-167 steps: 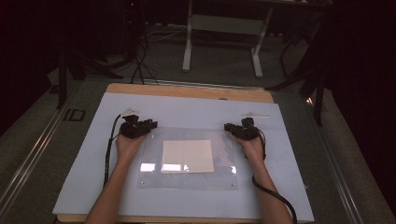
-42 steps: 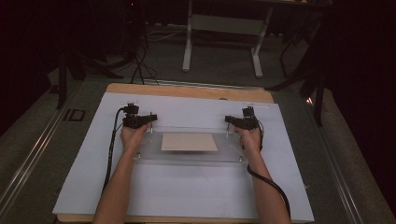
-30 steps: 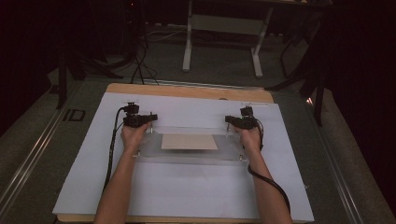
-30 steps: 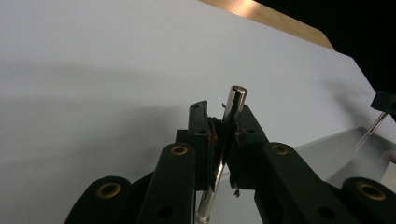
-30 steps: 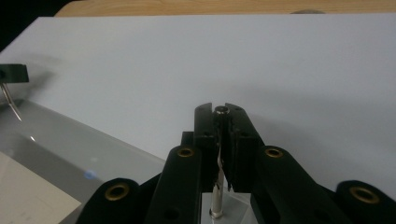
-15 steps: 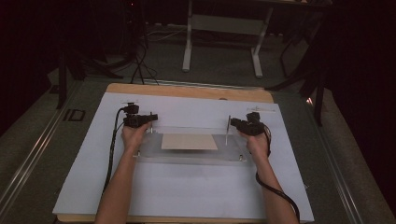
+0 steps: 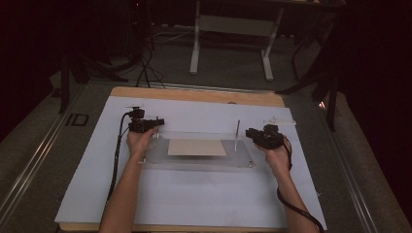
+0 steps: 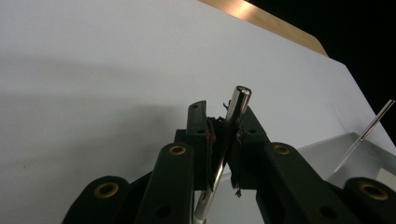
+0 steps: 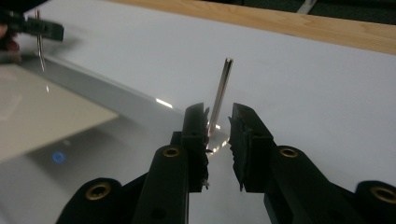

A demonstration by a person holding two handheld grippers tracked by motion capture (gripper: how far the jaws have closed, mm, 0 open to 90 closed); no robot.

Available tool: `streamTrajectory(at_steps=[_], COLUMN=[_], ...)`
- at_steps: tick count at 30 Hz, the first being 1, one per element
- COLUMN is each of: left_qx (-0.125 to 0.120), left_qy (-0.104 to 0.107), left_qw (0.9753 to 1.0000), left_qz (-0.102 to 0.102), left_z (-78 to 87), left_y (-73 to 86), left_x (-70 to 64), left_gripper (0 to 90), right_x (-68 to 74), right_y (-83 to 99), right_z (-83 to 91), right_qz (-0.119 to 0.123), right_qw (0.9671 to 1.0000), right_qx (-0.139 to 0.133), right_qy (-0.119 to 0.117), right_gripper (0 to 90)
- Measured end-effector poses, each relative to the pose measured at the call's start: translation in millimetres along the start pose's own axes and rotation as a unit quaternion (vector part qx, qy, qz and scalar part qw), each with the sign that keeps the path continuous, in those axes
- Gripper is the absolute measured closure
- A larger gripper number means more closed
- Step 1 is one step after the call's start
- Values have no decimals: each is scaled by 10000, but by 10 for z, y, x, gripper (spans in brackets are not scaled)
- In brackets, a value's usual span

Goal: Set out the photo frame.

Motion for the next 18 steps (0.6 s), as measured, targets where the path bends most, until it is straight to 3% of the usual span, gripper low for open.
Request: streamTrajectory(at_steps=[14,18], left_qx=[-15,-5], left_qy=[75,91], left_qw=[9999,9998], left_qz=[144,166], left_z=[-12,-13], left_y=[2,3], left_x=[14,16], left_gripper=[796,795], right_x=[-16,-45], right_y=[217,295], right_z=[143,151], right_qz=[334,522], right_qw=[9994,9985], right_qx=[121,143], right_qy=[8,-109], right_gripper=[683,666])
Point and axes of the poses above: each handheld gripper's, and its own axes: z roughly backward along the jaws, y roughly out of its underside, x roughly to its left, the point moved 1 cm from there along -z, roughly forward along the jaws, and after that the axes turned 11 degrees about -z, right-handed, at the moved point
